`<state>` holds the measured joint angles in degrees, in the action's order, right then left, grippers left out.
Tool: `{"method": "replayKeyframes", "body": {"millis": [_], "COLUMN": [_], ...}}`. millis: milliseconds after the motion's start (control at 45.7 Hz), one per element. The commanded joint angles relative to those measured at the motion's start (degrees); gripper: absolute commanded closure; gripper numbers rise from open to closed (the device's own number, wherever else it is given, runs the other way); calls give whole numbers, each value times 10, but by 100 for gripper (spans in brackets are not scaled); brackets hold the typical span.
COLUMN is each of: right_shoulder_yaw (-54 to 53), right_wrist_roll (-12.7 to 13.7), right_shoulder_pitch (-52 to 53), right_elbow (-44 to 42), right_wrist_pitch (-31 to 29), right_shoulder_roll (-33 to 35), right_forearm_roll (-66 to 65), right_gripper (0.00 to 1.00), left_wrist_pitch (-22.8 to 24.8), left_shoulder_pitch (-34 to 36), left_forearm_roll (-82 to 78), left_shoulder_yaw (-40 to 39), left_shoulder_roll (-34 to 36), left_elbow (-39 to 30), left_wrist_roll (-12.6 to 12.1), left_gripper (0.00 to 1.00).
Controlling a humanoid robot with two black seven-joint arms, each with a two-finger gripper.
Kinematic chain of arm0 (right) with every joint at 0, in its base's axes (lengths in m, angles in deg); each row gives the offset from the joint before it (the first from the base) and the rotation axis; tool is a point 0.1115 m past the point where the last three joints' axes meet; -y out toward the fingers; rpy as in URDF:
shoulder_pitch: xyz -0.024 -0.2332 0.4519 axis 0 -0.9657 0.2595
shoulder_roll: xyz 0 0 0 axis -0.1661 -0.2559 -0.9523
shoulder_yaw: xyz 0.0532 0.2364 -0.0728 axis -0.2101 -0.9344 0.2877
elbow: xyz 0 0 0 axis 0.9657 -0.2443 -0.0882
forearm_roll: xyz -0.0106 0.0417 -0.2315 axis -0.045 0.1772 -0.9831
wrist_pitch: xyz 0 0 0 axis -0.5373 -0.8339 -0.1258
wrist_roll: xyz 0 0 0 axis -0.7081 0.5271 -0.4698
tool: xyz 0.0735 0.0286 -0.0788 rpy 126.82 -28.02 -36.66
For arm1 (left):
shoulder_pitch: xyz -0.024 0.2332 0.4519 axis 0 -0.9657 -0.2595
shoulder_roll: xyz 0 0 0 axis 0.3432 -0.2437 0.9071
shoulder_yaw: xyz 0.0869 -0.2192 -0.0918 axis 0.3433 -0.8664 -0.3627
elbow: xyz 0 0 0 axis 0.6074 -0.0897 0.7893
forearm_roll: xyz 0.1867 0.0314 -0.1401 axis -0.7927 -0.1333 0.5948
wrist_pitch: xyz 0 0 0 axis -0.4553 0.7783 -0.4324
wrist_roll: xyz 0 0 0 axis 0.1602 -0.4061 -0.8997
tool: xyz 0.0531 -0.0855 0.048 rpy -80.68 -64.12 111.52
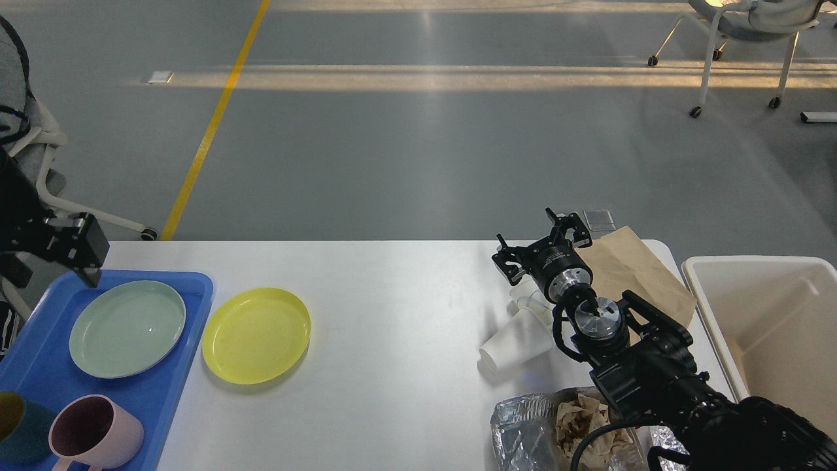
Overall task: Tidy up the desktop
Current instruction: 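Release the pink mug and move the left gripper over the yellow plate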
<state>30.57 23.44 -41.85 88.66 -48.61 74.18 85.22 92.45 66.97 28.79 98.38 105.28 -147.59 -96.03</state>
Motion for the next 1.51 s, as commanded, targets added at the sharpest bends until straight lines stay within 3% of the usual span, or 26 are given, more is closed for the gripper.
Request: {"method": "replayKeyframes", "body": {"millis": [0,306,438,678,832,1094,1291,1379,1488], "right_shoulder_yaw": [0,0,0,0,0,-1,0,0,0], "right_wrist_roll": [0,0,0,0,0,0,0,0,0], "right_shoulder_pitch": [0,0,1,0,0,0,0,0,0], "right_elbow": [0,0,0,0,0,0,0,0,0], "right_wrist_pitch": [0,0,0,0,0,0,0,0,0], "right_shoulder_roll": [0,0,0,0,0,0,0,0,0], "right_forearm_roll": [0,0,0,0,0,0,0,0,0], "right_gripper": [0,0,0,0,0,0,0,0,0], "left_wrist_pitch": [0,0,0,0,0,0,-219,-283,-325], "left_shoulder_pitch": [68,194,238,241,138,-127,-299,-358,-410], "left_forearm_roll": [18,58,81,110,112,109,104,101,101], "left_shoulder_yaw": [-2,-9,-9,-9,-23,-71,-140,-162,-171], "left_shoulder_roll": [-17,-43,-46,-48,-56,-94,-116,-132,-161], "left_elbow": [1,8,9,10,25,74,98,108,134], "left_wrist_roll": [0,0,0,-1,-1,-4,-5,-8,-8], "left_gripper": [23,8,6,6,6,6,6,6,6]}}
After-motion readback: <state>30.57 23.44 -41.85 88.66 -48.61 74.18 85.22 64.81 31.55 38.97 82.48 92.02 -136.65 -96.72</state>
